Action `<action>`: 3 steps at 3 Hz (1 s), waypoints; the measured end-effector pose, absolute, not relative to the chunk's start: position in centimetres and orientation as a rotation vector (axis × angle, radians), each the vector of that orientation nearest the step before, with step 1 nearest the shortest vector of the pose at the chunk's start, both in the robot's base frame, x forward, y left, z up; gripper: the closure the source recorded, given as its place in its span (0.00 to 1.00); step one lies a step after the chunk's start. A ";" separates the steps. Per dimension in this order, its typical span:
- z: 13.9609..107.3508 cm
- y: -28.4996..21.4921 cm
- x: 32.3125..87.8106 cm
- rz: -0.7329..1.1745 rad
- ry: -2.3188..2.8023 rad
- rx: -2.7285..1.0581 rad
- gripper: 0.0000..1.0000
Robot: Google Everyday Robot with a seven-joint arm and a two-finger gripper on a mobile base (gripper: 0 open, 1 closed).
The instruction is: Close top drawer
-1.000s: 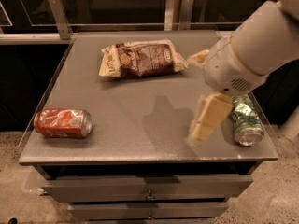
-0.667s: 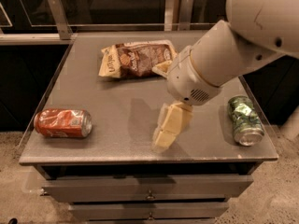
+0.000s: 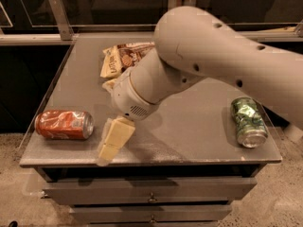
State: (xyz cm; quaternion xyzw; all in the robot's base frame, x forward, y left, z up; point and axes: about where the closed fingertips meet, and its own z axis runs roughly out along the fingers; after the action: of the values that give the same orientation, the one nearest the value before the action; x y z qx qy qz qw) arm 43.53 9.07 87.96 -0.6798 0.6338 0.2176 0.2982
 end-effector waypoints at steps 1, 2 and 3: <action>87.0 13.0 43.3 0.652 1.652 -1.796 0.00; 86.3 16.9 42.8 0.739 1.622 -1.780 0.00; 85.0 19.4 43.2 0.793 1.622 -1.764 0.18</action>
Offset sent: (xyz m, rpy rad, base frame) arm -0.0105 0.1256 -0.0272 0.1755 0.1199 0.0801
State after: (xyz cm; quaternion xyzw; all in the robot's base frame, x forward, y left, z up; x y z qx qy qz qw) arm 43.23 19.44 84.99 -0.6659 0.6122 0.2993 0.3037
